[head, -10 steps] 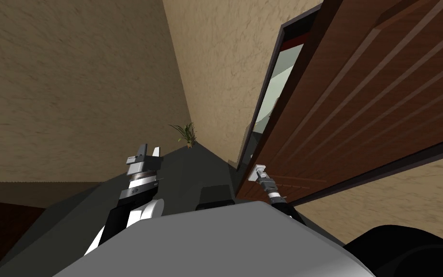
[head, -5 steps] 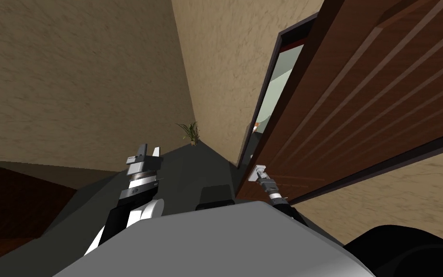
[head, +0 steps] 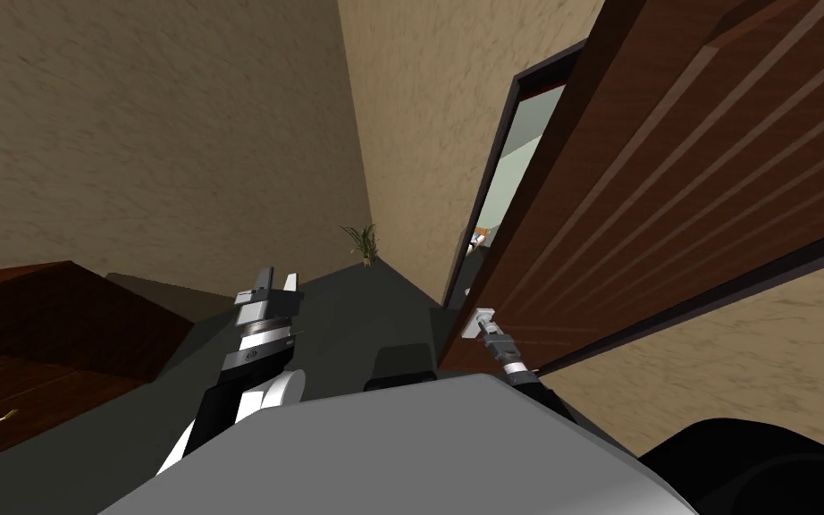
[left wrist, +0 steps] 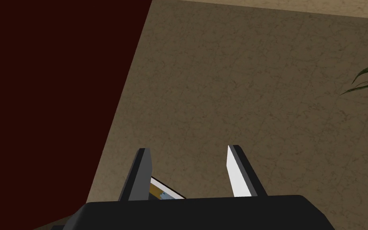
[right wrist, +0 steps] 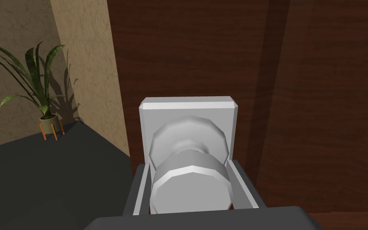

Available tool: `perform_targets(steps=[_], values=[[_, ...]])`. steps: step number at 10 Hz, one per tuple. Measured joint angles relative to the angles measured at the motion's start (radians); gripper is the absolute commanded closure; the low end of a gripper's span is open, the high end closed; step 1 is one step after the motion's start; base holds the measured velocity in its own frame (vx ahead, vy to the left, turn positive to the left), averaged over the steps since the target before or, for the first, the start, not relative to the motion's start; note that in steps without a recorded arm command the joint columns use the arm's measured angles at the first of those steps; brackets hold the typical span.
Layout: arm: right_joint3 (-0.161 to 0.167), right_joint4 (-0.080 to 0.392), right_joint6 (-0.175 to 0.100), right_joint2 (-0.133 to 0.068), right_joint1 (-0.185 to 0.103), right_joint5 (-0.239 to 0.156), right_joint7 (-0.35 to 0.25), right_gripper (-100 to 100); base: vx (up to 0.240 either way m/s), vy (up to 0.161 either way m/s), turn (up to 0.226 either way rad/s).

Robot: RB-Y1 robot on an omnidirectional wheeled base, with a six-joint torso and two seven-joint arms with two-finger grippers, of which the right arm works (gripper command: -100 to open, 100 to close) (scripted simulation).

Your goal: Pull the door open

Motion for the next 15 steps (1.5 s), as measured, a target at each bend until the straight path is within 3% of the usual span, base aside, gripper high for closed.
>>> perform_targets(steps=[3, 12, 15], values=[[0.013, 0.007, -0.01, -0.013, 0.004, 0.007, -0.014, 100, -0.14, -0.026, 0.094], [0.057, 0.036, -0.086, -0.083, 0.013, 0.04, -0.088, 100, -0.193, -0.044, 0.114], [0.061, 0.044, -0.097, -0.095, 0.011, 0.045, -0.1, 100, -0.197, -0.037, 0.136]])
